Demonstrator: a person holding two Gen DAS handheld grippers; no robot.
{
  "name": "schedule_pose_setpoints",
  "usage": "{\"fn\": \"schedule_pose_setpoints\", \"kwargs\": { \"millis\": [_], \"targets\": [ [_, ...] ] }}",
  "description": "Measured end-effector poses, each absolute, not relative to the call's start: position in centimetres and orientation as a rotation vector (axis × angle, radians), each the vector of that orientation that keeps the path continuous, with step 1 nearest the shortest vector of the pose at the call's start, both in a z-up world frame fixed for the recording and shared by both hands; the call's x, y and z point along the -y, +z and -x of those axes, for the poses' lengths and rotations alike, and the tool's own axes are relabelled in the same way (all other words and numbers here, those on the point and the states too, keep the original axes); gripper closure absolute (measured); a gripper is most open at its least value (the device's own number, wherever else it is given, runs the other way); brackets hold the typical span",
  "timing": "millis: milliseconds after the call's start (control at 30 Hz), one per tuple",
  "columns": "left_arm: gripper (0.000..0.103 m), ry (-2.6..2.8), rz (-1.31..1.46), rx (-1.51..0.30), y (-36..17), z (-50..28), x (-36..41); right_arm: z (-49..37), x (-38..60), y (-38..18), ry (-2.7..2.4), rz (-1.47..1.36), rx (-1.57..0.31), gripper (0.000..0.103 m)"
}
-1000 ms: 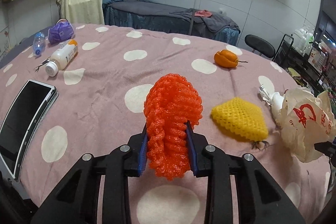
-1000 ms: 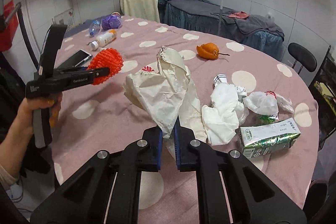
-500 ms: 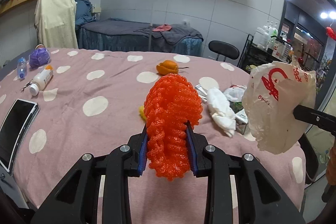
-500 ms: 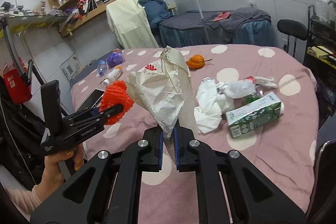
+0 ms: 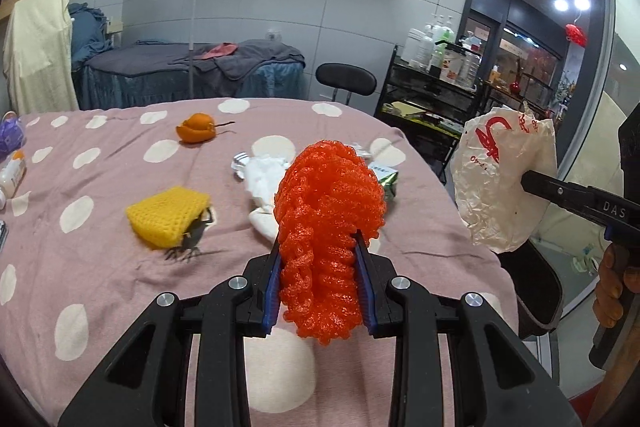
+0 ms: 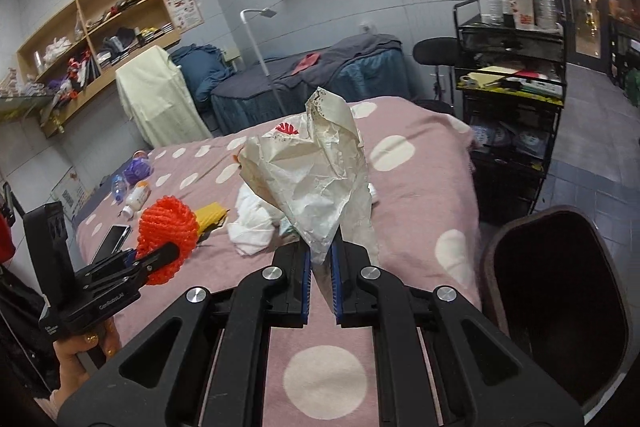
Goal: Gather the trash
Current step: 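Carry the crumpled paper to the bin and open the right tool, then lower the orange foam net into the bin and open the left tool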
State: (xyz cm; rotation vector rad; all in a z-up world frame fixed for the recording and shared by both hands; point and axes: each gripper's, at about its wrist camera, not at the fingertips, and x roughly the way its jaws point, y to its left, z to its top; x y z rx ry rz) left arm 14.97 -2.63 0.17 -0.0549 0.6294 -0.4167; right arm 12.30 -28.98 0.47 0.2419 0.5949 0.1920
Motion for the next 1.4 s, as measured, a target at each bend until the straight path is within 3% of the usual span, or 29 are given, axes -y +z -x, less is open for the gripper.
{"fn": "schedule_pose_setpoints", "kwargs": {
  "millis": [333, 700, 1033, 1100, 1133, 1167, 1233, 1400],
  "targets": [
    [0.072, -0.573, 0.020, -0.643, 0.3, -14.7, 9.4, -9.7, 36.8, -0.6, -0.112, -0.250, -0.578, 0.094],
    [0.072, -0.696, -0.028, -0.669, 0.1, -14.2, 15.6, -8.0, 47.1, -7.9, -0.334, -0.441, -0.734, 0.094],
    [0.072, -0.759, -0.080, -0.673, 0.1, -13.6, 19.4, -8.0, 50.6, -13.3, -0.423, -0.529, -0.861, 0.092],
    [0.072, -0.772, -0.087, -0.674, 0.1, -13.4, 20.0, -8.1, 51.0, -14.0, -0.421, -0.549, -0.881, 0.087],
    [0.072, -0.781, -0.088, -0.678, 0.1, -13.3, 20.3, -8.0, 51.0, -14.3, -0.426, -0.550, -0.890, 0.075],
    [0.072, -0.791, -0.086, -0.686, 0.0, -13.3, 20.6, -7.9, 50.9, -14.4, -0.435, -0.554, -0.888, 0.054],
    [0.072, -0.808, -0.084, -0.702, -0.2, -13.4, 21.3, -7.1, 50.9, -14.2, -0.459, -0.578, -0.851, 0.030],
    [0.072, -0.851, -0.104, -0.716, -0.3, -13.3, 23.7, -5.2, 50.7, -13.1, -0.491, -0.568, -0.788, 0.028]
  ]
}}
